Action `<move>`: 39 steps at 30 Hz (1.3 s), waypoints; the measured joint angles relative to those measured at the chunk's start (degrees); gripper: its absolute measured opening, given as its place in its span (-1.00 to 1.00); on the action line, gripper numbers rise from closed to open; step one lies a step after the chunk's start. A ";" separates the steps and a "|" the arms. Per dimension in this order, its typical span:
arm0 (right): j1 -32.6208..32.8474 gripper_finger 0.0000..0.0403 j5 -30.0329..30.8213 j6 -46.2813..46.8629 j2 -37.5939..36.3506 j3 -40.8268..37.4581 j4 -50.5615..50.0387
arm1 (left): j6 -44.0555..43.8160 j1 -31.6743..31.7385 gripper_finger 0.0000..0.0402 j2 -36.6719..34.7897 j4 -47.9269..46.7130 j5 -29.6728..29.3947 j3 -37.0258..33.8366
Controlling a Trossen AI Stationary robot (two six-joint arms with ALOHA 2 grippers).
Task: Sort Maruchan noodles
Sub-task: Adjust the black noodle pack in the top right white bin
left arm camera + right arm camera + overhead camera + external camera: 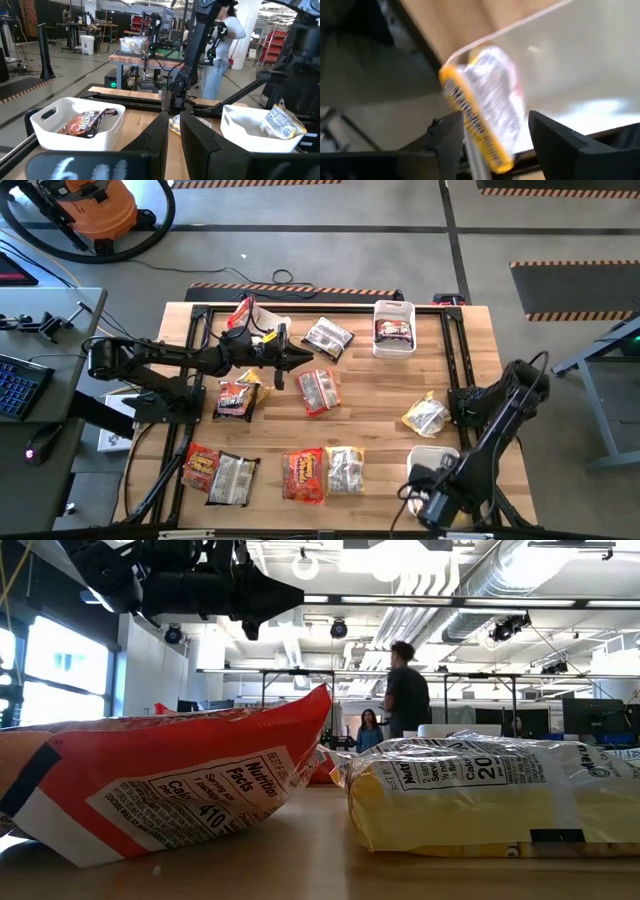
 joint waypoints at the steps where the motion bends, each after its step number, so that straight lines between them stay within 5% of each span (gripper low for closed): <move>1: -0.62 -0.08 1.75 -0.24 -0.66 0.00 -0.77 | 0.05 0.00 -0.81 0.00 -0.15 0.00 0.00; 9: -7.45 -0.78 16.27 -12.79 -4.31 -5.23 0.19 | 2.97 0.00 -0.82 0.00 -2.49 0.58 0.00; 12: -11.43 -0.96 19.36 -20.46 -6.75 -14.23 12.25 | 3.57 0.00 -0.88 0.00 -3.28 2.18 0.00; 19: -24.25 -0.99 25.49 -41.96 -13.72 -39.98 56.98 | 5.46 -0.37 -0.99 0.02 -7.54 4.28 -0.37; 23: -33.28 -0.98 26.18 -53.30 -17.41 -48.63 72.00 | 6.56 -0.78 -0.99 0.02 -11.09 1.00 -0.39; 26: -40.62 -1.00 25.58 -59.04 -21.31 -50.07 70.35 | 6.02 -0.79 -0.99 0.02 -12.78 -1.95 -0.39; 31: -57.27 -0.98 21.52 -67.26 -27.22 -44.00 50.91 | 5.60 -0.37 -0.99 1.06 -13.47 -5.53 -0.42; 39: -80.82 -0.82 14.60 -86.05 -23.06 -29.29 28.93 | 4.42 3.48 -0.99 8.45 -8.29 -5.78 -0.44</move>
